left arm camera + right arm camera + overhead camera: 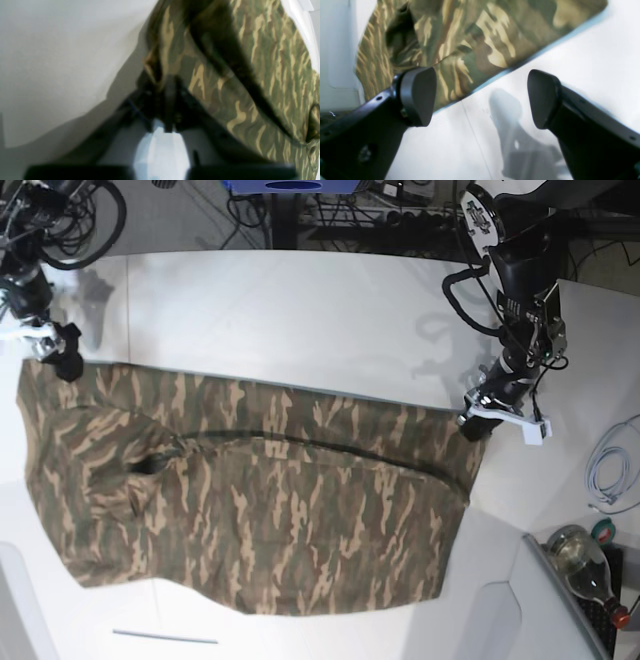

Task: Layout the t-shirt on the table in an organized manner, then fold the t-shirt properly
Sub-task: 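Grasp the shirt edge with both grippers and stretch it taut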

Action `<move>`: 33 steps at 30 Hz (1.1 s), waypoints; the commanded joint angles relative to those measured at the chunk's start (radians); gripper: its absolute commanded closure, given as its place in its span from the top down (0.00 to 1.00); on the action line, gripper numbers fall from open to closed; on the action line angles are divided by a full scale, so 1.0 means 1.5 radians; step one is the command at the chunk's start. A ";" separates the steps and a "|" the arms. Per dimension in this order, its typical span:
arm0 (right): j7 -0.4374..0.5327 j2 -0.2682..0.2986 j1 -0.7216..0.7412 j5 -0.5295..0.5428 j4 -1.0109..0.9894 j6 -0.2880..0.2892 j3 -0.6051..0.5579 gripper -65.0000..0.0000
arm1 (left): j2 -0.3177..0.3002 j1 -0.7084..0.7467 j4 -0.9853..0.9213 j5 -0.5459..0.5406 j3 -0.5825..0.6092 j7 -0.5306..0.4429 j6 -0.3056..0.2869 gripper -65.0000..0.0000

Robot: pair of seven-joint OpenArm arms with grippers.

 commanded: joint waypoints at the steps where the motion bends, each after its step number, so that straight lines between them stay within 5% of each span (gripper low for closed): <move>1: 0.010 0.023 0.014 0.016 -0.010 0.011 0.009 0.82 | -0.005 -0.009 0.011 -0.003 0.000 -0.001 0.000 0.00; 13: 0.070 0.103 0.103 0.016 -0.242 0.010 0.009 0.80 | -0.006 -0.005 0.012 -0.005 0.000 0.001 0.000 0.00; 16: 0.078 0.118 0.115 0.016 -0.276 0.010 0.008 0.57 | -0.006 -0.005 0.012 -0.006 0.000 0.001 0.000 0.00; 20: 0.078 0.132 0.126 0.015 -0.285 0.010 0.007 0.02 | -0.006 -0.005 0.013 -0.006 0.000 0.002 0.000 0.00; 25: 0.005 0.172 0.159 0.015 -0.283 0.010 0.007 0.00 | -0.006 -0.003 0.086 -0.008 -0.005 0.069 0.028 0.00; 28: -0.077 0.199 0.192 0.016 -0.277 -0.033 0.011 0.00 | -0.004 0.010 0.176 -0.009 -0.005 0.123 0.069 0.00; 33: -0.161 0.192 0.214 0.016 -0.139 -0.063 0.007 0.00 | 0.016 0.014 0.314 -0.009 -0.017 0.183 0.072 0.00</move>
